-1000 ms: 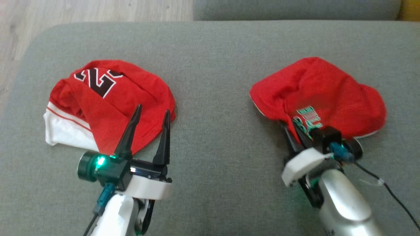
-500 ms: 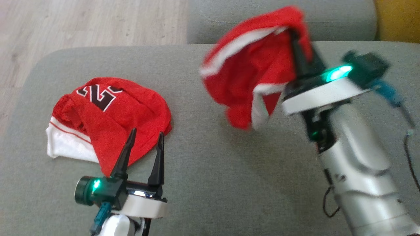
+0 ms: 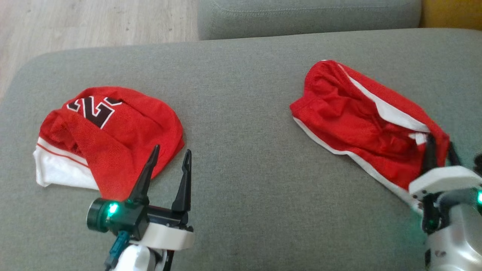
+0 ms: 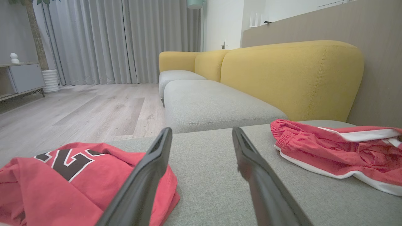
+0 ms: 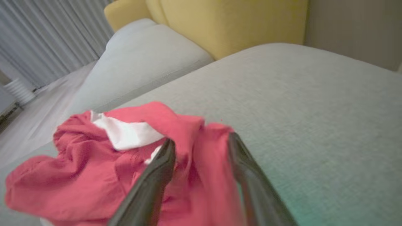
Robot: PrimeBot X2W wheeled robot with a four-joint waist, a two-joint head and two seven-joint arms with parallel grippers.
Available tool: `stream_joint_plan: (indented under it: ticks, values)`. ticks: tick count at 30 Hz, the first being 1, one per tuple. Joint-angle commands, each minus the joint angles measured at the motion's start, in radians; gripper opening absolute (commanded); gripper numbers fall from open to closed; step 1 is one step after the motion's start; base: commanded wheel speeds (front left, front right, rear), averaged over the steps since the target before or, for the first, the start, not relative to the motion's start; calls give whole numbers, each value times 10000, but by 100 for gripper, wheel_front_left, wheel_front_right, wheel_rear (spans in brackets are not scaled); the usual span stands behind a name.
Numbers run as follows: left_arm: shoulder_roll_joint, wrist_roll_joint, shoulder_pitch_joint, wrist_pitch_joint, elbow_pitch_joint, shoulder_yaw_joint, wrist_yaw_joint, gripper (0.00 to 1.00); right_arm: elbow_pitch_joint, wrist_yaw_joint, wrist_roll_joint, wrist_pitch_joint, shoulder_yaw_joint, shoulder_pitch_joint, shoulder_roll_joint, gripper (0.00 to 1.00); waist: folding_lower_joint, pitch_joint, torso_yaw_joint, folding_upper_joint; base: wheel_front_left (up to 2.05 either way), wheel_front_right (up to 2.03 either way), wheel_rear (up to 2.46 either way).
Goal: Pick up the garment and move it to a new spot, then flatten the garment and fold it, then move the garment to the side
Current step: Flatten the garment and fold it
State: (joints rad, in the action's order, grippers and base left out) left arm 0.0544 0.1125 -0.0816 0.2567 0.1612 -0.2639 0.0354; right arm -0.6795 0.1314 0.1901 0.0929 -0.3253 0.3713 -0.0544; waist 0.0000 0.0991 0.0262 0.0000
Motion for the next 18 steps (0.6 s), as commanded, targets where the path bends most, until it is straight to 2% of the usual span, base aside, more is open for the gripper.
stream_joint_plan:
  ticks: [1, 4, 8, 13, 18]
  values:
    - [-12, -102, -474, 51, -282, 282, 12, 100, 205, -7, -101, 299, -93, 588, 42, 100, 0, 33, -34, 0, 0, 0, 0]
    - [-8, -133, -482, 51, -241, 325, 41, 100, -123, -7, -224, 845, -654, 687, 42, 100, 0, 19, -100, 0, 0, 0, 0]
    - [-2, -182, -470, 51, -211, 374, 63, 100, -48, -7, -342, 1343, -298, 794, 42, 100, 0, -100, -203, 0, 0, 0, 0]
    - [-13, -177, -486, 51, -219, 298, 67, 100, 1392, -7, 85, 1648, 1498, 247, 42, 100, 0, -259, -208, 0, 0, 0, 0]
    - [-21, -149, -457, 51, -263, 236, 48, 100, 3173, -7, 701, 1681, 3605, -1013, 42, 100, 0, -286, -51, 0, 0, 0, 0]
